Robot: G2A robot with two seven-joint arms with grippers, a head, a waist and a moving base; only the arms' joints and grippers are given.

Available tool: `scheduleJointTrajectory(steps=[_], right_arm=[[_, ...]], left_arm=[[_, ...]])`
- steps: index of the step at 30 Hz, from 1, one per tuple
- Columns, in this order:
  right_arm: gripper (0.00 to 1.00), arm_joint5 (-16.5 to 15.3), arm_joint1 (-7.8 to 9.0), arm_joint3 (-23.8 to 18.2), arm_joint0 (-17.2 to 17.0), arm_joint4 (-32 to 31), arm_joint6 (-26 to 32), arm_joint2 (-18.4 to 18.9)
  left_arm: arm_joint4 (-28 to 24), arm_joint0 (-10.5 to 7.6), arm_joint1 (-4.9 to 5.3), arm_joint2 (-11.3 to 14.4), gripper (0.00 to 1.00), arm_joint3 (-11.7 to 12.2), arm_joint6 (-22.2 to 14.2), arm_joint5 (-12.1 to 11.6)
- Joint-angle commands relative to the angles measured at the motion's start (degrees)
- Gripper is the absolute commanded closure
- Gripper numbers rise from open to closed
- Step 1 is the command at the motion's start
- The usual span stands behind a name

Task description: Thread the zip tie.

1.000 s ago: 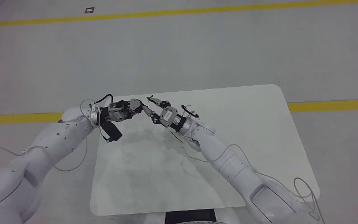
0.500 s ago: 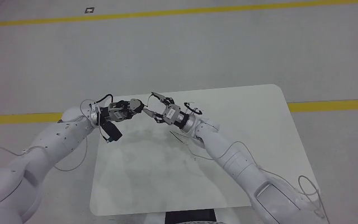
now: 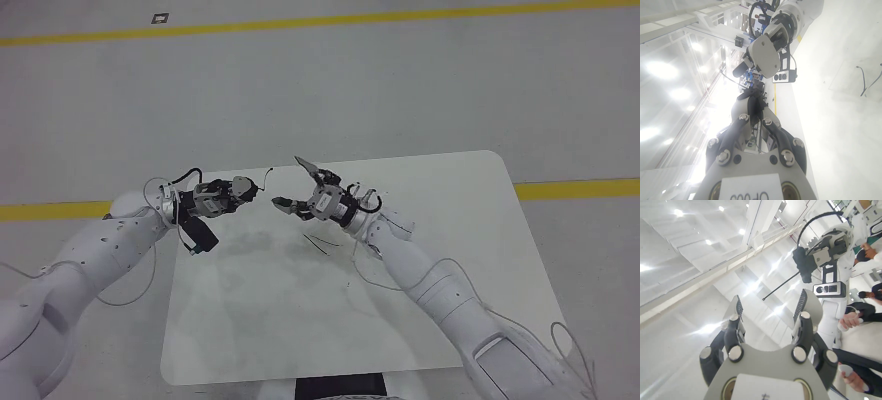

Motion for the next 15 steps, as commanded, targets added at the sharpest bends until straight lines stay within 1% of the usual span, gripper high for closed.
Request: scheduleJointTrajectory(steps=[1,3,15], right_arm=[[0.0,-3.0,0.14,-0.5,-0.4,-2.3,0.2,0.4],[0.0,-5.4,0.15,-0.8,-0.7,-3.3,1.0,0.7],[0.0,-5.6,0.18,-0.8,-0.7,-3.7,0.6,0.7]], left_arm=[[0.0,0.0,0.0,0.0,1.0,0.0,0.0,0.0],[0.0,0.0,0.0,0.0,1.0,0.0,0.0,0.0],[0.0,0.0,0.0,0.0,1.0,0.0,0.0,0.0]])
